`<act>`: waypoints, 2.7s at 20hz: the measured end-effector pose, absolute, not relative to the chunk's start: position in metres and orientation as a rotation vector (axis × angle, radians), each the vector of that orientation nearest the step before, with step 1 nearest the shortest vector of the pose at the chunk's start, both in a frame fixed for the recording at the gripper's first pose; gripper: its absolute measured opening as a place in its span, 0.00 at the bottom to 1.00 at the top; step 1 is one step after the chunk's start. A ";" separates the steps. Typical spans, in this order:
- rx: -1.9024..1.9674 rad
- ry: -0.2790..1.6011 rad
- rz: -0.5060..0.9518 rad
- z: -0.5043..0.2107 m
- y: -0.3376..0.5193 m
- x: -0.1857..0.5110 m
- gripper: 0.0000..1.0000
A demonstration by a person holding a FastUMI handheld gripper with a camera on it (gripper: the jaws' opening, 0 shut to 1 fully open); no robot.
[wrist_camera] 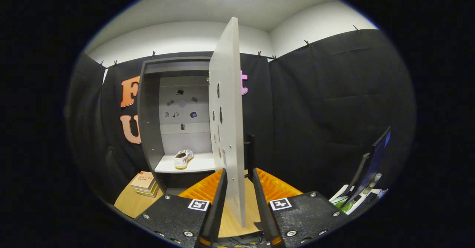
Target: Open the shoe cabinet door, grab the shoes and put them into the shoe cabinet, then close the shoe cabinet door.
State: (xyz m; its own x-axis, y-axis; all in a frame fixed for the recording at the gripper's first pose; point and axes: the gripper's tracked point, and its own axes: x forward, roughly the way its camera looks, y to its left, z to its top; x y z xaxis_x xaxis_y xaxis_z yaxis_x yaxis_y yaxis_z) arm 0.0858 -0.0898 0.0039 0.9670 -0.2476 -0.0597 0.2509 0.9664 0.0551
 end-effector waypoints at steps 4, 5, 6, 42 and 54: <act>0.070 0.069 -0.262 -0.005 -0.108 0.104 0.46; 0.073 0.071 -0.259 -0.005 -0.112 0.109 0.46; 0.076 0.074 -0.262 -0.006 -0.118 0.112 0.46; 0.084 0.059 0.097 -0.009 -0.005 0.175 0.60; 0.081 0.065 0.272 -0.015 0.073 0.205 0.63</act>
